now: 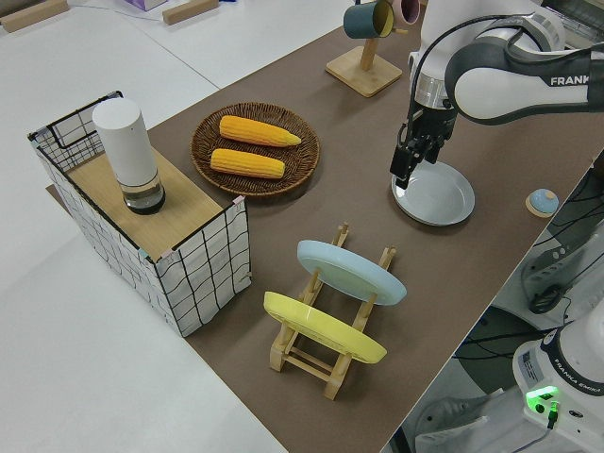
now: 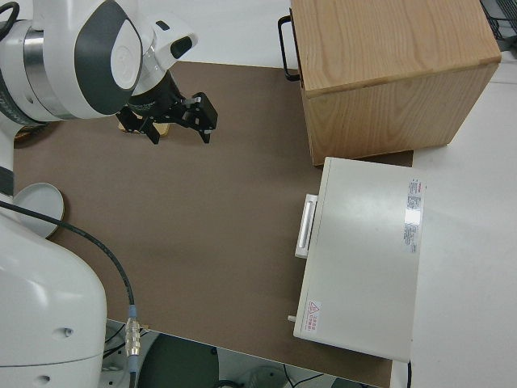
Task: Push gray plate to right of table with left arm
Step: 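Move the left gripper down beside the gray plate's edge nearest it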
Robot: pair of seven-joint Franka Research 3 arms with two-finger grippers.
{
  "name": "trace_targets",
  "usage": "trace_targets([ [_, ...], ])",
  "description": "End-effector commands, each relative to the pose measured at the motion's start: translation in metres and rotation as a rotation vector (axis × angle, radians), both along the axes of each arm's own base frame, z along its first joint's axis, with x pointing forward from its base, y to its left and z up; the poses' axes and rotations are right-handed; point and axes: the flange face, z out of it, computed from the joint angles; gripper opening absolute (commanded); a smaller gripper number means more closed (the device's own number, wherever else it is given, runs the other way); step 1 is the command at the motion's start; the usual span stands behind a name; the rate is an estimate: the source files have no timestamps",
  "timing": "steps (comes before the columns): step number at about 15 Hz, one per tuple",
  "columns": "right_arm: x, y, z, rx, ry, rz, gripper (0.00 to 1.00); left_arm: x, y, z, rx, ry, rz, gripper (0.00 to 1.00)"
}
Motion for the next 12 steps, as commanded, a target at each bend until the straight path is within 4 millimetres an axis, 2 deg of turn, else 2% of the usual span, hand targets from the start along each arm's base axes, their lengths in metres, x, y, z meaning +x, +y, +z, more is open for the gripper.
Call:
trace_targets([
  [1,-0.003,-0.002,0.004,0.009,0.003,-0.004,0.983,-0.024,-0.005,-0.021,-0.029,-0.031,0.003,0.99],
  [5,-0.003,-0.002,0.004,0.009,0.003,-0.006,0.983,-0.039,-0.008,-0.043,-0.021,-0.061,-0.005,0.99],
  [9,-0.003,-0.003,0.004,0.009,0.005,-0.007,0.983,-0.046,-0.007,-0.060,-0.018,-0.076,0.002,0.99],
  [12,-0.003,-0.003,0.004,0.009,0.003,-0.006,0.983,-0.052,-0.016,-0.075,-0.016,-0.094,-0.009,0.99],
])
